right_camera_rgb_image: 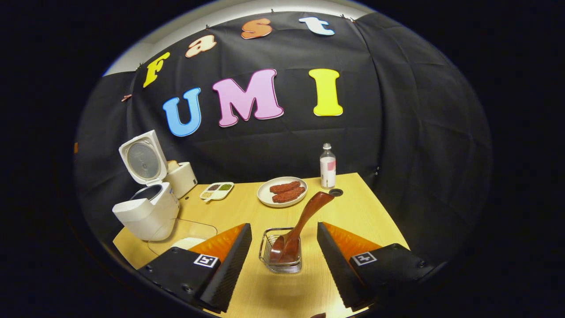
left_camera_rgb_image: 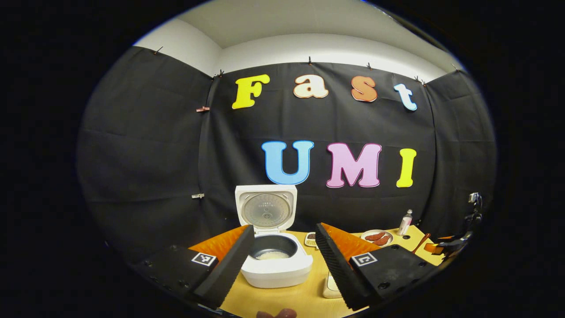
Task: Close the left gripper, press the button to open the rice cooker; take a wooden spoon from the chopstick holder with the right hand, scoop a spoonful of rice and pour it into the rice cooker, then put the wooden spoon back into the chopstick holder.
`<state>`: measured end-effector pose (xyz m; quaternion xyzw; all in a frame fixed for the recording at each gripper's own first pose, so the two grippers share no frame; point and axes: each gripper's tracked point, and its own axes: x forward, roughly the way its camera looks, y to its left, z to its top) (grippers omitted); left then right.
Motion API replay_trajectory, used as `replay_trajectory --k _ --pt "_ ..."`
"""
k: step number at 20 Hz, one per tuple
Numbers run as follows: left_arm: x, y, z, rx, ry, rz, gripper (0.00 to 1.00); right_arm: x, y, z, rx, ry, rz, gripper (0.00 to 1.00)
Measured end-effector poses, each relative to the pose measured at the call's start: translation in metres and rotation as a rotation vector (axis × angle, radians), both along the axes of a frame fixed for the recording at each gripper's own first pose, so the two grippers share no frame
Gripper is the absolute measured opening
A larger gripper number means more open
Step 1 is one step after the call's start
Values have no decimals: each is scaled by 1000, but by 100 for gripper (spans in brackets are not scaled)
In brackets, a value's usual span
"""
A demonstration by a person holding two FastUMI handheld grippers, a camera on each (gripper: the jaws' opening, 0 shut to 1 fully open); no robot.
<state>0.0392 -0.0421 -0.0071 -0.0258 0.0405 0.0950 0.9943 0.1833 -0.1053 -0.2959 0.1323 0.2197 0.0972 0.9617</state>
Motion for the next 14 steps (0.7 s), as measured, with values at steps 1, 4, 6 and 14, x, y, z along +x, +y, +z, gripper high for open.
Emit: replay_trajectory --k 1,4,6,14 --pt "0 -2 -4 -4 9 8 95 9 -2 -11 13 13 -1 86" --pt "1 -4 -13 -13 42 41 95 32 0 -33 16 5 24 78" --pt "2 -1 -19 -15 66 64 95 44 6 -54 37 26 44 78" --pt "4 6 -31 28 115 113 96 67 23 -79 111 49 76 43"
